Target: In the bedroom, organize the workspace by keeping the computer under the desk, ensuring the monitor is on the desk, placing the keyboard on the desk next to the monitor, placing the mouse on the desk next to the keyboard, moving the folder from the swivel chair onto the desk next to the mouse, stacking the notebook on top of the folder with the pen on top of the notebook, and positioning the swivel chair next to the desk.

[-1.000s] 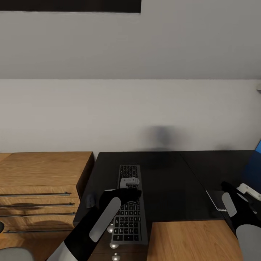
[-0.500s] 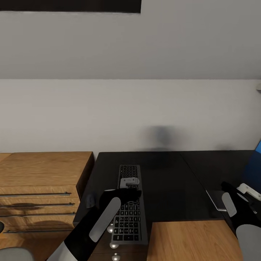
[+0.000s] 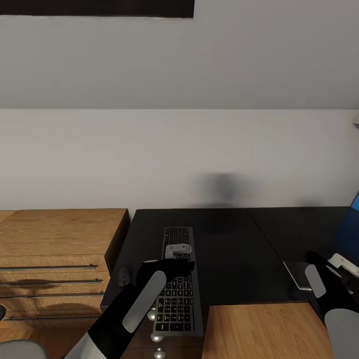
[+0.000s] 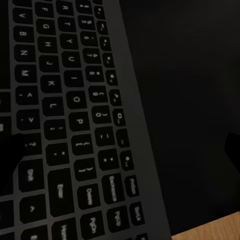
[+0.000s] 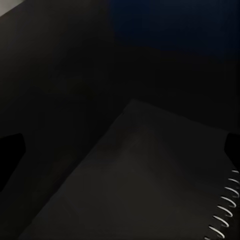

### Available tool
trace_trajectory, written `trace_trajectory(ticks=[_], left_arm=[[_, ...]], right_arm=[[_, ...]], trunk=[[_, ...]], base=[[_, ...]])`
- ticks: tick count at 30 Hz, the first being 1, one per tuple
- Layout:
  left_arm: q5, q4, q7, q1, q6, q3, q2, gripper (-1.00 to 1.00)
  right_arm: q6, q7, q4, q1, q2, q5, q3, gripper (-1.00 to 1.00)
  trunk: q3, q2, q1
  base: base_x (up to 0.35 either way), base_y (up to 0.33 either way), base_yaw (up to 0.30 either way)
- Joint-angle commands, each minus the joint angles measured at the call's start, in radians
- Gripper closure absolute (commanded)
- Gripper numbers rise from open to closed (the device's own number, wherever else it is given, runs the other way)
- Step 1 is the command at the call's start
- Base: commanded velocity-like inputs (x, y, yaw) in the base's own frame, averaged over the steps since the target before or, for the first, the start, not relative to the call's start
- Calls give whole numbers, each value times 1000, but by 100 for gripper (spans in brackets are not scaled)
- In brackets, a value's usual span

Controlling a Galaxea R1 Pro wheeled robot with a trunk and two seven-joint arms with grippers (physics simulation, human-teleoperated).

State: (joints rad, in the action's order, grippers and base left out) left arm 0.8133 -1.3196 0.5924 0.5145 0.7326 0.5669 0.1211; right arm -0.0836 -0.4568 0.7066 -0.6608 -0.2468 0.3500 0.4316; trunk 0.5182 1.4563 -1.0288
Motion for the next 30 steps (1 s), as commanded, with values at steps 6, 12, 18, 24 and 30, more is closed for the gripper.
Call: trace_trajectory(ticks=[6, 12, 18, 24, 30], left_arm=[[10, -1, 16, 1, -1, 1, 1, -100], [10, -1, 16, 1, -1, 1, 2, -100], [10, -1, 17, 1, -1, 1, 2, -100], [10, -1, 17, 1, -1, 1, 2, -100], [10, -1, 17, 1, -1, 1, 2, -100]], right_arm=[[-5, -5, 1, 0, 1, 4, -1, -100], [-4, -5, 1, 0, 1, 4, -1, -100], [-4, -4, -1, 0, 1, 6, -1, -100], [-3, -3, 0, 0, 1, 5, -2, -100], [-2, -3, 0, 0, 1, 4, -2, -100]], trunk=[[17, 36, -19], [36, 78, -42], [54, 120, -65], [58, 127, -69], [58, 127, -69]], base=[[0, 0, 0], [0, 0, 0], [0, 0, 0], [0, 0, 0], [0, 0, 0]])
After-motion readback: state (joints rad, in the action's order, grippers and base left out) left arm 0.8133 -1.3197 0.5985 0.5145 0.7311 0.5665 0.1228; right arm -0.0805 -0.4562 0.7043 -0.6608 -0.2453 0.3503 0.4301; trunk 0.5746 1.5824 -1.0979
